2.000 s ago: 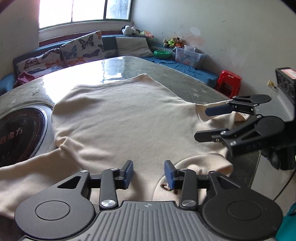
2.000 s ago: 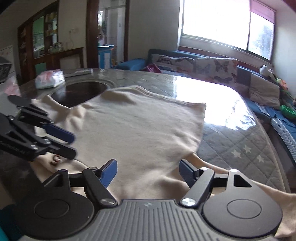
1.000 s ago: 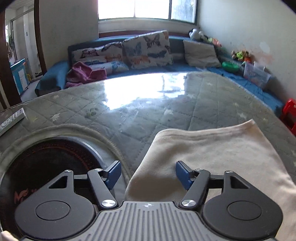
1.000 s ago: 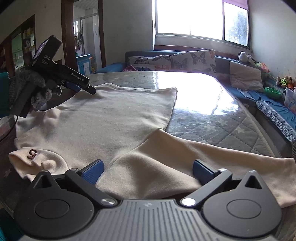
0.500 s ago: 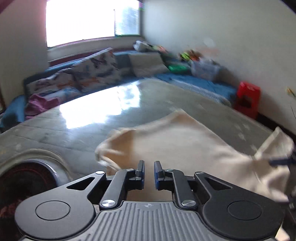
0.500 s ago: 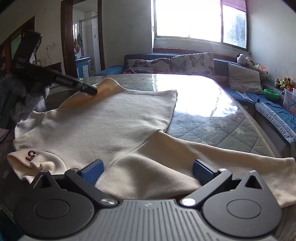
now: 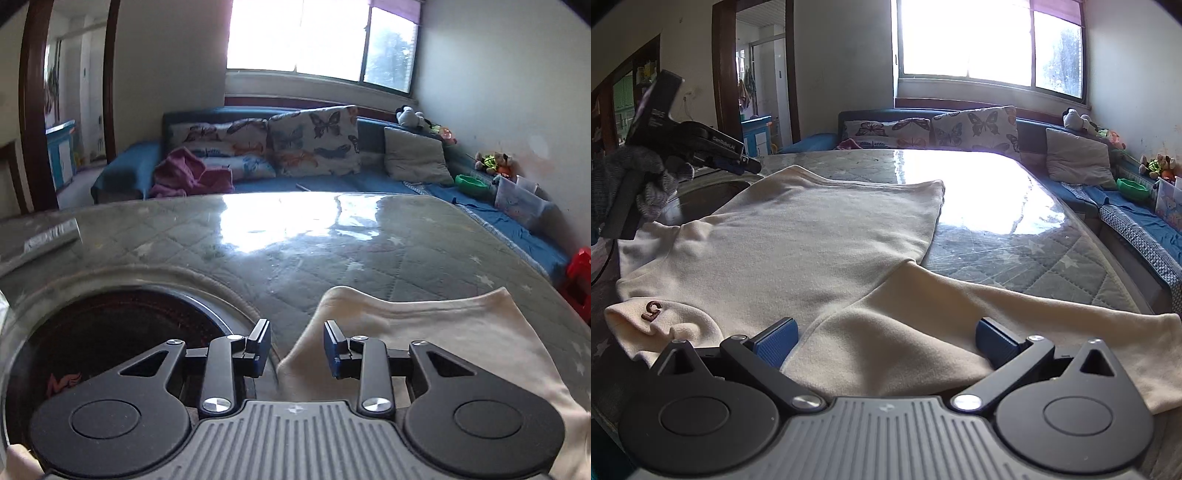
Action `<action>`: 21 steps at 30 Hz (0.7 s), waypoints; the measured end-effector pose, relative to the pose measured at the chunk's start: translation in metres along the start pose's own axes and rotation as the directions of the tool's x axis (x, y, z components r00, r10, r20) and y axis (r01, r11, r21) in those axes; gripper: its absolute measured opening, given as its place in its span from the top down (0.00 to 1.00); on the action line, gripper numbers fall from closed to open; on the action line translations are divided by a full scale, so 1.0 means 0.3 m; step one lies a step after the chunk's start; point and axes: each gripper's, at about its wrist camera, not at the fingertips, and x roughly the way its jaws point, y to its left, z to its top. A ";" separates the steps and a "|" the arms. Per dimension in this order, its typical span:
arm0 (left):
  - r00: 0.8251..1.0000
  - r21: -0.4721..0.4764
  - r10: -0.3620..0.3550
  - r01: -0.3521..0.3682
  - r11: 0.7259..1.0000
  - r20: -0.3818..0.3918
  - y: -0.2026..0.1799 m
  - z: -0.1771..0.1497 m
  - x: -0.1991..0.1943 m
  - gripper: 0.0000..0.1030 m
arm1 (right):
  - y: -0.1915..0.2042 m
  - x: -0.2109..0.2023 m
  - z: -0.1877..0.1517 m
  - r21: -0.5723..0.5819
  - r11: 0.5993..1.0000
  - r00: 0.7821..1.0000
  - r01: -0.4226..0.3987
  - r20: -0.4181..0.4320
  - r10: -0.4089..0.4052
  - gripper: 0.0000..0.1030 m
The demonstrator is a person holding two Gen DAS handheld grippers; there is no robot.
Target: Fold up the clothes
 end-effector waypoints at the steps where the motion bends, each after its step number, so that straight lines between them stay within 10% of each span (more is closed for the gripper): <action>1: 1.000 0.003 -0.018 0.018 1.000 -0.014 0.005 0.004 0.016 0.59 | 0.000 0.000 0.000 0.000 1.000 1.000 0.000 0.000 0.000 0.00; 5: 0.999 0.051 -0.033 0.035 0.998 -0.037 -0.014 0.001 0.065 0.62 | 0.000 0.002 0.000 0.000 1.000 1.000 0.000 0.001 0.000 0.00; 9: 0.997 0.081 -0.072 0.075 0.994 -0.034 -0.050 -0.020 0.055 0.94 | 0.001 0.002 0.000 0.001 1.000 1.000 0.000 0.003 0.000 0.00; 21: 0.963 0.371 -0.257 0.212 0.904 0.076 -0.253 -0.152 -0.140 0.67 | 0.002 0.001 0.000 0.002 1.000 1.000 0.002 0.005 -0.002 0.00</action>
